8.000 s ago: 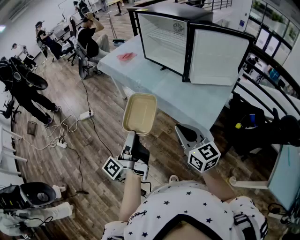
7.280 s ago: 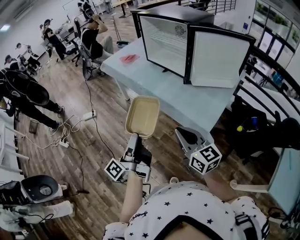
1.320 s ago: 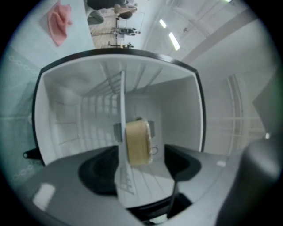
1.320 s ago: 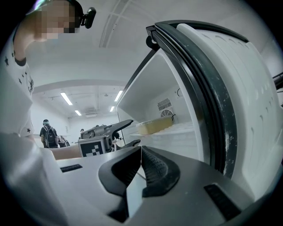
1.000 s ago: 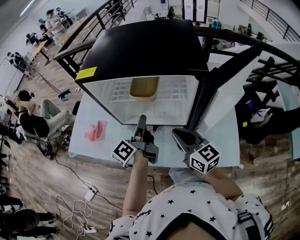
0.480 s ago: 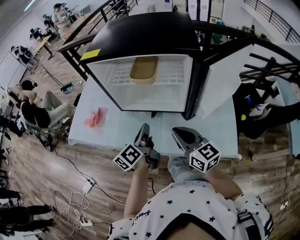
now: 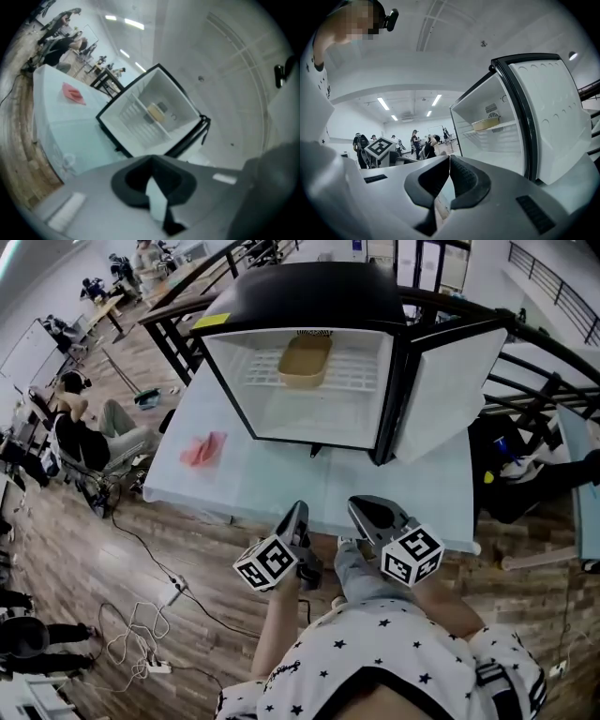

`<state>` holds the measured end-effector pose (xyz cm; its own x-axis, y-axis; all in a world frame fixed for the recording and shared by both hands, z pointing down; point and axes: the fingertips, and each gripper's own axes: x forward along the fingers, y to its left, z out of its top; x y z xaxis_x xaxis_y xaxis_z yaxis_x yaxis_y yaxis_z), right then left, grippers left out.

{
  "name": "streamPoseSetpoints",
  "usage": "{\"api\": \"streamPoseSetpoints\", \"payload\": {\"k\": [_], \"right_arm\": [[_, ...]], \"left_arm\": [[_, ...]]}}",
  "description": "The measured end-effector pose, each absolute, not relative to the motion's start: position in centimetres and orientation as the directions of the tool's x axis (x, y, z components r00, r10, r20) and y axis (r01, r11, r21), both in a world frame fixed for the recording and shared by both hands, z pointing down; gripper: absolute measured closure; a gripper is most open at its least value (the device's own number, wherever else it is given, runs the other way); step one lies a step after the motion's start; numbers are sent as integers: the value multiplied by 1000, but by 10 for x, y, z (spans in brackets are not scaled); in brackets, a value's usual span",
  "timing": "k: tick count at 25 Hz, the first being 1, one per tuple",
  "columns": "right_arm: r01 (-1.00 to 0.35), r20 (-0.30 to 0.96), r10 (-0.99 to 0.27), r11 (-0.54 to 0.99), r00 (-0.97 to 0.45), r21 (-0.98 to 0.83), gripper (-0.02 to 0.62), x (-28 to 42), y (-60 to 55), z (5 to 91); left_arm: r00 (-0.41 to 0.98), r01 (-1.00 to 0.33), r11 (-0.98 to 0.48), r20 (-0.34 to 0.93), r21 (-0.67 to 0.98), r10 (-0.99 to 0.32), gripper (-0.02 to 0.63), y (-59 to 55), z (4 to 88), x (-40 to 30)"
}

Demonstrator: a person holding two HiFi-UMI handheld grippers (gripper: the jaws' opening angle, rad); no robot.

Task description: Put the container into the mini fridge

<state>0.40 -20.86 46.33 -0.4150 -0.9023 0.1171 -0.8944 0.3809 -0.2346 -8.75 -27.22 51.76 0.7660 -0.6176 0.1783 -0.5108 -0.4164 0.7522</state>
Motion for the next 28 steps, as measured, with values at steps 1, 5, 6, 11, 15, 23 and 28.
{"api": "streamPoseSetpoints", "payload": {"k": [1,5,6,11,15,23,28], "right_arm": [[-892,119,-900,385,-420,-234,575,1,-205,464],[-884,123,-890,404,-440,-235,575,-15,-192,468],[-882,123,-888,408,-443,-236,575,-19,-190,469],[-876,124,-882,417,-455,-242,575,-33,-177,472],[-869,133,-872,434,-471,-237,575,-44,-167,474],[-873,147,-867,447,-477,-198,575,-51,-157,473],[-869,144,-863,455,-484,-195,575,-44,-157,473]], "left_arm": [[765,-523,-421,190,741,-615,601,-265,519,-91],[755,-571,-440,234,693,-612,601,-238,527,-109],[752,-581,-443,243,683,-613,601,-232,529,-113],[747,-600,-440,269,668,-608,601,-204,536,-131],[738,-609,-433,275,664,-616,601,-186,539,-145],[736,-596,-430,246,678,-631,601,-180,535,-154],[741,-586,-434,236,685,-629,601,-186,534,-145]]}}
